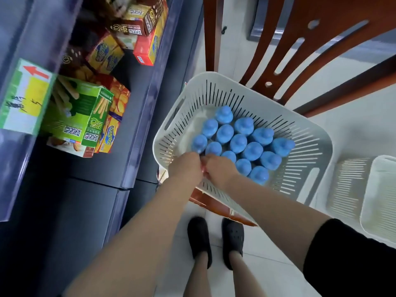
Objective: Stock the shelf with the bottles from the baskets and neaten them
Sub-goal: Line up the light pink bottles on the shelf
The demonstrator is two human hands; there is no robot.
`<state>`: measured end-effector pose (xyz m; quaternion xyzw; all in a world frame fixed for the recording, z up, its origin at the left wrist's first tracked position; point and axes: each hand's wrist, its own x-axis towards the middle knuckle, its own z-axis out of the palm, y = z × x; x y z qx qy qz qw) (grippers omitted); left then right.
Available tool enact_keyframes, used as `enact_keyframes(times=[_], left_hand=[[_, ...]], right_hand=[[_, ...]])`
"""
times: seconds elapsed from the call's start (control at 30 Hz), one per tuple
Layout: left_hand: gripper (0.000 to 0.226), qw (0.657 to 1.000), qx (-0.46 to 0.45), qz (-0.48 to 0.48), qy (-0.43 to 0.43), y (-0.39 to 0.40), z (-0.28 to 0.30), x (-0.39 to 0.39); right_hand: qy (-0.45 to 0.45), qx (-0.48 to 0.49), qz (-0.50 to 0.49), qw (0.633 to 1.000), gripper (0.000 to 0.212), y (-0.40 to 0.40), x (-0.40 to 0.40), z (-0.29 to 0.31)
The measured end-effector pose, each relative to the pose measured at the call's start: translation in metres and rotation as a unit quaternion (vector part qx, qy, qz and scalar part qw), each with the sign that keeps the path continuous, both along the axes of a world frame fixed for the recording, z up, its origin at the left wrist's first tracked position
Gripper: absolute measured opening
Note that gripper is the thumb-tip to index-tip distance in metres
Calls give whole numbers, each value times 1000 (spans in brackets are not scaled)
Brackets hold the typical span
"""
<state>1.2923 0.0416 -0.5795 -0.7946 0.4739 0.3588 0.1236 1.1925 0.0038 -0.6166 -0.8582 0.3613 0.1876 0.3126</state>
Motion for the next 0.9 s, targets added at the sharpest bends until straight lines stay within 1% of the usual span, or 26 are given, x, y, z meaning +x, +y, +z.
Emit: enact_keyframes(times=[0.1,0.2,0.3,0.43,0.5,0.57,0.67,0.73,0.83,0.9], left_hand=[[21,1000,0,9,5,2,-5,2],[19,1000,-13,12,16,6,1,5],[15,997,-32,38,66,13,17,4],[16,993,-63,61,85,19,51,-4],[17,988,-89,76,101,20,71,-8],[24,983,-120,92,108,21,92,-11],[39,960,-191,141,147,23,128,-13],[43,940,-238,168,176,24,157,-12],[37,886,-317,237,244,29,201,-9],[35,860,-363,249,257,33,229,-7]], right_hand=[[-12,21,-20,1000,24,-1,-2,-2],[-17,14,-13,1000,20,-4,-9,14],[-42,29,-43,998,15,-9,-21,42],[-94,-15,-25,995,19,-15,-31,91],[-103,-39,-28,993,21,-19,-32,115],[-117,-65,-35,990,23,-22,-34,139],[-150,-88,-60,983,35,-27,-33,183],[-184,-106,-63,975,37,-29,-31,216],[-210,-154,-45,964,39,-30,-28,269],[-235,-174,-28,956,40,-29,-26,304]])
